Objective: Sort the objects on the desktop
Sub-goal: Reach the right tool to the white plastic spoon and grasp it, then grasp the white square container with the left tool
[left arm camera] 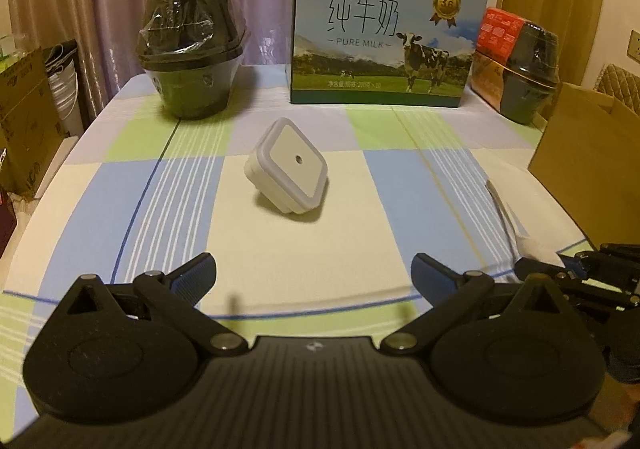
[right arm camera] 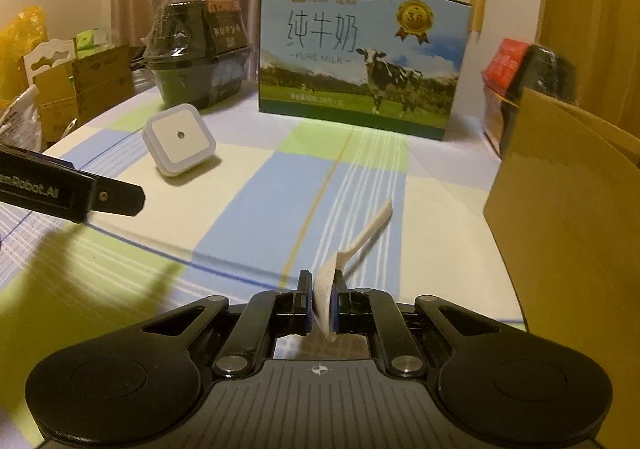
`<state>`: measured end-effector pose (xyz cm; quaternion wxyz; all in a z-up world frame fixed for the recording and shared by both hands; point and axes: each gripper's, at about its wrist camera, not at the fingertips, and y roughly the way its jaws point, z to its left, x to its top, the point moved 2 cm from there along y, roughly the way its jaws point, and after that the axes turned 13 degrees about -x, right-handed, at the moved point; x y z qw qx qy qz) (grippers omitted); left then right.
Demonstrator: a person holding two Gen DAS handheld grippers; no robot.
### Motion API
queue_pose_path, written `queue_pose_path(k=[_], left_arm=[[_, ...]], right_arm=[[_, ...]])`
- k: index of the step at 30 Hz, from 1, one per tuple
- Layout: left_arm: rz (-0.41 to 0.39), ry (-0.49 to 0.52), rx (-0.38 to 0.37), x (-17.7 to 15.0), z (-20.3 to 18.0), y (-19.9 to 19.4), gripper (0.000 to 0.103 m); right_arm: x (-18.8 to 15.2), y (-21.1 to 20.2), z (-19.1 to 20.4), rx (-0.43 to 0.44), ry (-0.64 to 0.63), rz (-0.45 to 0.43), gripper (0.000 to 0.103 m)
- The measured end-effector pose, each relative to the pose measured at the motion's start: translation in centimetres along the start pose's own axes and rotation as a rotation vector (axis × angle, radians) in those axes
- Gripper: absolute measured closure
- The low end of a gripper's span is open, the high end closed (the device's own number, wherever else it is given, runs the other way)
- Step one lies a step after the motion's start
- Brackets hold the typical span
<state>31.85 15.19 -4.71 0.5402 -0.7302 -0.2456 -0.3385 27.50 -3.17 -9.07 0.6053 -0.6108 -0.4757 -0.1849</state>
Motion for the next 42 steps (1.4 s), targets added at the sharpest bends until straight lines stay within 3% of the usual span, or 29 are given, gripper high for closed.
queue_pose_path(k=[12, 19, 29, 36, 42], left_arm=[[-0.006, 0.063, 0.021, 2.0, 1.4, 3.0, 0.001], [-0.001, 0.293, 0.049, 2.5, 0.7, 4.7, 0.007], [0.011, 0.504, 0.138, 2.3, -0.2, 7.5, 0.016], [0.050, 0.550, 0.165, 2.7, 0.0, 8.6, 0.041], [0.084, 0.507, 0.171, 2.2, -0.8, 7.5, 0.042]], right_arm=[[2.7, 3.1, 1.7, 0.057, -0.046, -0.031, 0.099], [4.6, 5.0, 2.2, 0.076, -0.028, -0.025, 0.099], [5.5, 6.5, 2.9, 0.080, -0.035, -0.028, 0.099], [5.4, 6.6, 3.1, 0.078, -0.034, -0.028, 0.099], [5.0, 5.6, 2.7, 0.084, -0.035, -0.019, 0.099]])
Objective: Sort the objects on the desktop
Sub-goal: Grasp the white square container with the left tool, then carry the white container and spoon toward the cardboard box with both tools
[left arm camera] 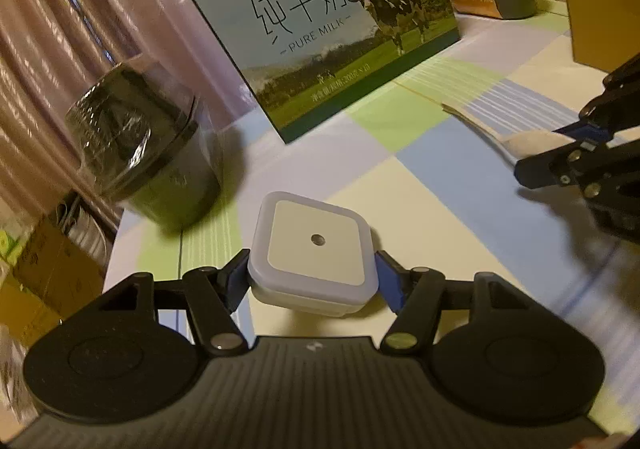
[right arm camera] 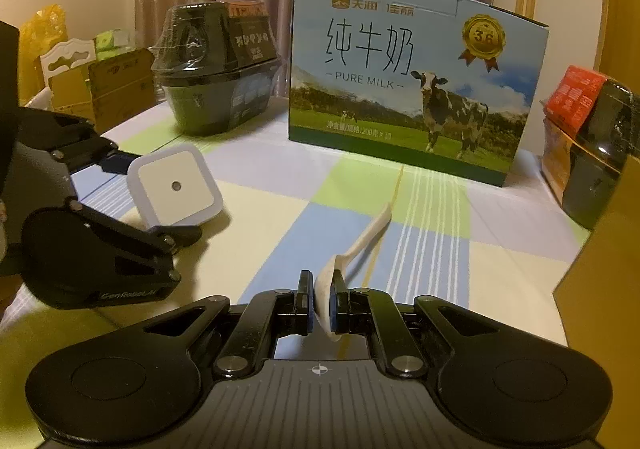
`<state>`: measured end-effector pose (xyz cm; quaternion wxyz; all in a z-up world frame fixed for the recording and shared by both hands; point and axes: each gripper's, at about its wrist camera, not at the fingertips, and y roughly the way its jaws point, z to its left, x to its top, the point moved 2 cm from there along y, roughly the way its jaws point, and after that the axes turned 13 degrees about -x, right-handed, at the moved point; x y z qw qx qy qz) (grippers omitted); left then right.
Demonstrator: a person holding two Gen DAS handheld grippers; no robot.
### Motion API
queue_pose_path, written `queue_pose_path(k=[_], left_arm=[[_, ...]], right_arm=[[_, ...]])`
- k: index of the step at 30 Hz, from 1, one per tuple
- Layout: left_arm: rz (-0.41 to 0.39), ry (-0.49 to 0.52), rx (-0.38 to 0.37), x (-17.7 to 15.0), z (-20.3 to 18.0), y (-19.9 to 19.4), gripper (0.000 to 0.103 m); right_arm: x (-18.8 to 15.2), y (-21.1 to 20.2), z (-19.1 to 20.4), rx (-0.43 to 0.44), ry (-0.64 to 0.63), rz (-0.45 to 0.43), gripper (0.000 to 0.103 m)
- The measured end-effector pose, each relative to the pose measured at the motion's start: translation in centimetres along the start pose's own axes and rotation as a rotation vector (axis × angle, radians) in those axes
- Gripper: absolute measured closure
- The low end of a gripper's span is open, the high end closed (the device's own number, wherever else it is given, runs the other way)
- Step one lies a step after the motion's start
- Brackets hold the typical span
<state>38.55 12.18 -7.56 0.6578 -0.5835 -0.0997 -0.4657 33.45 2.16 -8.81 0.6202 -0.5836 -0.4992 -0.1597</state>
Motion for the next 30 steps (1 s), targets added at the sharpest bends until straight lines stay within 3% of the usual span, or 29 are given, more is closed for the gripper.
queue_pose_path(k=[4, 15, 22, 30], left_arm=[[0.018, -0.112, -0.092, -0.6, -1.5, -2.6, 0.042], [0.044, -0.257, -0.287, -1.9, -8.6, -12.0, 0.042], [0.042, -0.279, -0.323, -4.0, -13.3, -16.4, 0.042], [0.025, -0.343, -0.358, -5.2, -14.8, -17.5, 0.042]], right_arm=[[-1.1, -2.2, -0.7, 0.006, 0.011, 0.019, 0.099], [-8.2, -14.0, -2.1, -0.015, -0.049, 0.068, 0.099], [-12.5, -20.1, -1.9, -0.047, -0.143, 0.058, 0.100], [-14.6, -22.7, -1.9, -0.070, -0.196, 0.051, 0.100]])
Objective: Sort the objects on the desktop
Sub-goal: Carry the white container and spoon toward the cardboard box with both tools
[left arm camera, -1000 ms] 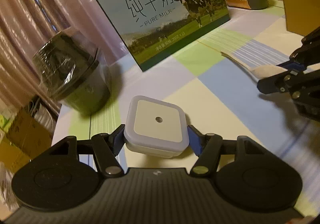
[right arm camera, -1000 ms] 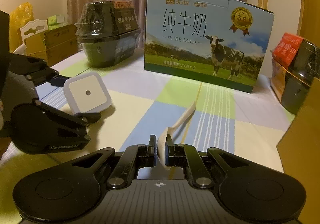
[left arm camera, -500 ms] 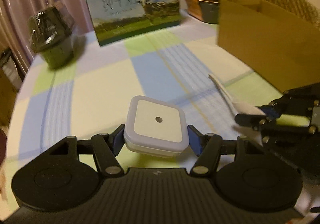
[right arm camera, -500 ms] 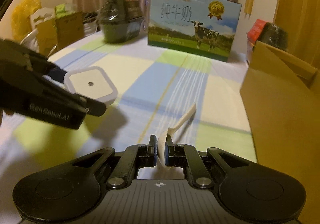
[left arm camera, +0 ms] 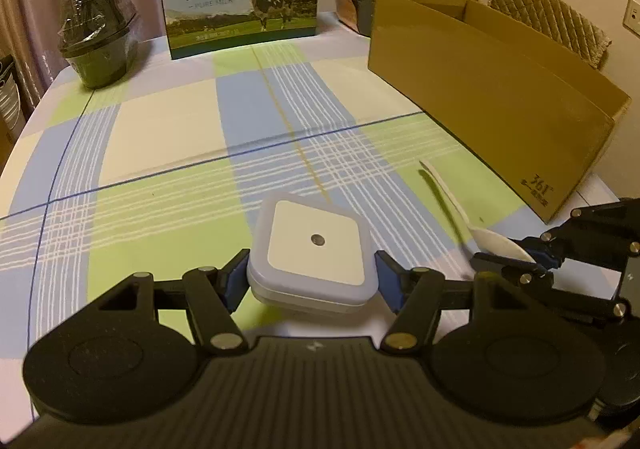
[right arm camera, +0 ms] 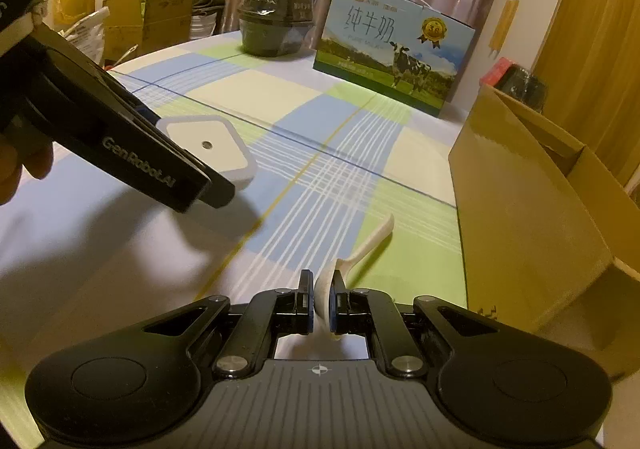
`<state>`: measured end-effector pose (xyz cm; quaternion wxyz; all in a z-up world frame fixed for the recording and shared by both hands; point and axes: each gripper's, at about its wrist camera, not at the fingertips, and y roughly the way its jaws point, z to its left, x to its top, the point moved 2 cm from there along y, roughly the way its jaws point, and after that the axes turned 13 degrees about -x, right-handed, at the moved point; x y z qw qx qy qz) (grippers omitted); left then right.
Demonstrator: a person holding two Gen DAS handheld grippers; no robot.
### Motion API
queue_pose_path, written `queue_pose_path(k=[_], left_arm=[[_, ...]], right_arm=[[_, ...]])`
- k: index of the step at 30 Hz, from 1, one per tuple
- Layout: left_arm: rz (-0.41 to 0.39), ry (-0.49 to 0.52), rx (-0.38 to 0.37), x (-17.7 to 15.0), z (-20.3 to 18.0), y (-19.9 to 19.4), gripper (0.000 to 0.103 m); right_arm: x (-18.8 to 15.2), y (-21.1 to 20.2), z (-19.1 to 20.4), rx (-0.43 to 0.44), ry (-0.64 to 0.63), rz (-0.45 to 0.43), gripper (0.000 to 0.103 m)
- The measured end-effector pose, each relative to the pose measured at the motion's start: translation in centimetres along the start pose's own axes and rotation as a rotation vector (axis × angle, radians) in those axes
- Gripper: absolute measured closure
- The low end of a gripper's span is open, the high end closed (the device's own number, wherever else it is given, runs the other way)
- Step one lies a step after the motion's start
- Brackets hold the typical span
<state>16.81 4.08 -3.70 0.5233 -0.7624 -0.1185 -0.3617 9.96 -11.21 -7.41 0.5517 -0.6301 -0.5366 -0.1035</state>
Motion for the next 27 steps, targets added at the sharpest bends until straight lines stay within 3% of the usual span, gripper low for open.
queue_pose_path(k=[6, 27], left_arm=[[-0.005, -0.003, 0.001, -0.4, -1.2, -1.1, 0.042], [-0.080, -0.079, 0.057, 2.1, -6.1, -7.0, 0.042]], right_arm=[[0.0, -1.1, -0.5, -0.002, 0.034, 0.002, 0.099], [2.2, -8.0, -4.1, -0.015, 0.111, -0.111, 0.099]])
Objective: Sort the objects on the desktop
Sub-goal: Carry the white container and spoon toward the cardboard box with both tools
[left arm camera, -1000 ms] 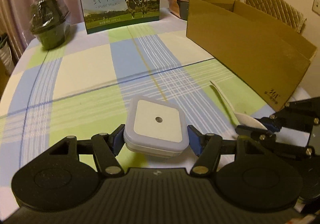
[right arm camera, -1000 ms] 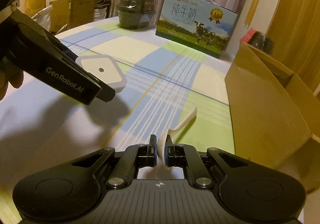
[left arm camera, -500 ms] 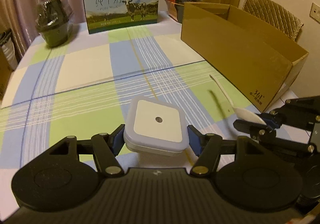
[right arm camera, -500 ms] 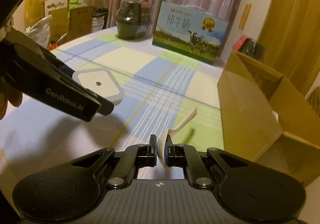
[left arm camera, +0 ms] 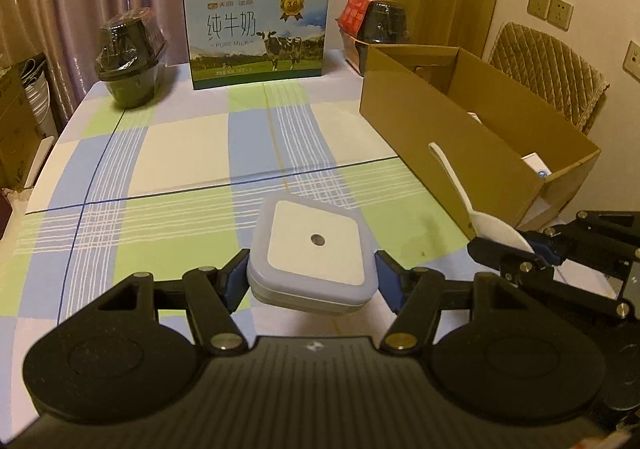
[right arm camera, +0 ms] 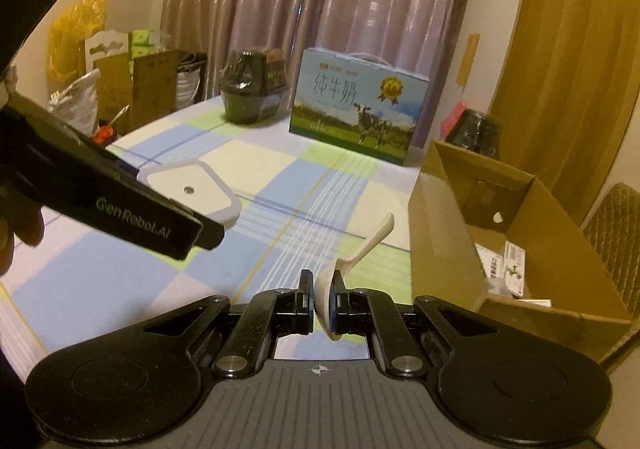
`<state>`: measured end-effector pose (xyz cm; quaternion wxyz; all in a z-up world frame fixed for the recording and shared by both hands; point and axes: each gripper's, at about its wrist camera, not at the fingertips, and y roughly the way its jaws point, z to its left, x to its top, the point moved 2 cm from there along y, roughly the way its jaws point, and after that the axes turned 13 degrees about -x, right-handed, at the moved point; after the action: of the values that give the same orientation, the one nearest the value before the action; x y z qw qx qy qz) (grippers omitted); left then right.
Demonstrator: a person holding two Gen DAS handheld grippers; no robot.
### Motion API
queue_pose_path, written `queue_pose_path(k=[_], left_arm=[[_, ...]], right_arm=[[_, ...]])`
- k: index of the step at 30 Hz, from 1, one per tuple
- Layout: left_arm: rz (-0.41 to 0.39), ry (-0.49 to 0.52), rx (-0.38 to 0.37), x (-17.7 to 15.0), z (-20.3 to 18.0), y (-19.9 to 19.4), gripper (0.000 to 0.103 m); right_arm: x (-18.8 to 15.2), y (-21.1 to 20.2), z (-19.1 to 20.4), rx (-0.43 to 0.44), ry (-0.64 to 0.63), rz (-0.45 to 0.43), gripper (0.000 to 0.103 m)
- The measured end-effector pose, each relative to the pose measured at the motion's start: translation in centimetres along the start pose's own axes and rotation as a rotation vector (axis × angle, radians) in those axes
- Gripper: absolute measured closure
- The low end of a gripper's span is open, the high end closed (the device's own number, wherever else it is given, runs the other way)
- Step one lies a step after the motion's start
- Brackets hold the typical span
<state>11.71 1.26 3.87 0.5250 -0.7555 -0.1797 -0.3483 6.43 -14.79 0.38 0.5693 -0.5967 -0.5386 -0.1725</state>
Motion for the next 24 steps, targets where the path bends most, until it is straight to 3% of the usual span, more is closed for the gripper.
queue_pose_path(k=[17, 24], left_arm=[[-0.019, -0.003, -0.034, 0.5, -3.9, -1.1, 0.042], [-0.040, 0.022, -0.095, 3.2, -6.6, 0.1, 0.042]], right_arm=[[0.6, -3.4, -3.0, -0.035, 0.043, -0.041, 0.099], [1.8, -3.2, -7.6, -0.103, 0.089, -0.070, 0.099]])
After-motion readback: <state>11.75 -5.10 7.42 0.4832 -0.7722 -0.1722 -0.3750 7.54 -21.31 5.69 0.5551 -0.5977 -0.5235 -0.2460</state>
